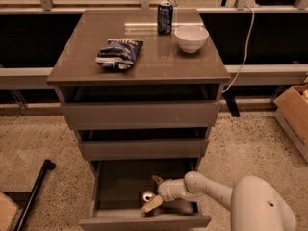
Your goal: Pick coke can from bottom drawer and place on counter
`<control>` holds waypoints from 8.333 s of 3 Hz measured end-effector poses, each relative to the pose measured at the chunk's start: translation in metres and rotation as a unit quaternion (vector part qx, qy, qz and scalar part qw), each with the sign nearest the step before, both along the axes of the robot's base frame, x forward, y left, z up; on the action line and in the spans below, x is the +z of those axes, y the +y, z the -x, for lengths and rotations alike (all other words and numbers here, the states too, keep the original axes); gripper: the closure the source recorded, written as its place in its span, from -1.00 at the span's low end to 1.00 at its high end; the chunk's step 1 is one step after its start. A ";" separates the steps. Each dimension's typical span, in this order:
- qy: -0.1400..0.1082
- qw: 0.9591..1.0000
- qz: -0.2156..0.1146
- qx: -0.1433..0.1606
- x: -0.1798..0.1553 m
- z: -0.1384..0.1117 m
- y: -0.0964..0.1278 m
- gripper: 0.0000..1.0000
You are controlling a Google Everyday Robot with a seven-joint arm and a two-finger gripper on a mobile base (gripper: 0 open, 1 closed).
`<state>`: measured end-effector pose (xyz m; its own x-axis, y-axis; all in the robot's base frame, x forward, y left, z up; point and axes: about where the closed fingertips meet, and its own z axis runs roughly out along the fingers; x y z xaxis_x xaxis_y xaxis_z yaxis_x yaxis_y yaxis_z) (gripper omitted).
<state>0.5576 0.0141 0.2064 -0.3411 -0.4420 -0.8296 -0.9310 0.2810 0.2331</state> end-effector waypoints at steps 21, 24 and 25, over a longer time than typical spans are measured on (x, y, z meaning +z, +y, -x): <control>-0.168 0.986 0.013 0.014 0.311 0.078 0.009 1.00; -0.173 0.971 -0.020 0.165 0.457 0.112 -0.004 1.00; -0.188 0.969 0.004 0.159 0.513 0.083 -0.019 1.00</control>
Offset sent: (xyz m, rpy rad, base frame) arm -0.0008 0.0159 -0.0386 0.0554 0.0802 0.0078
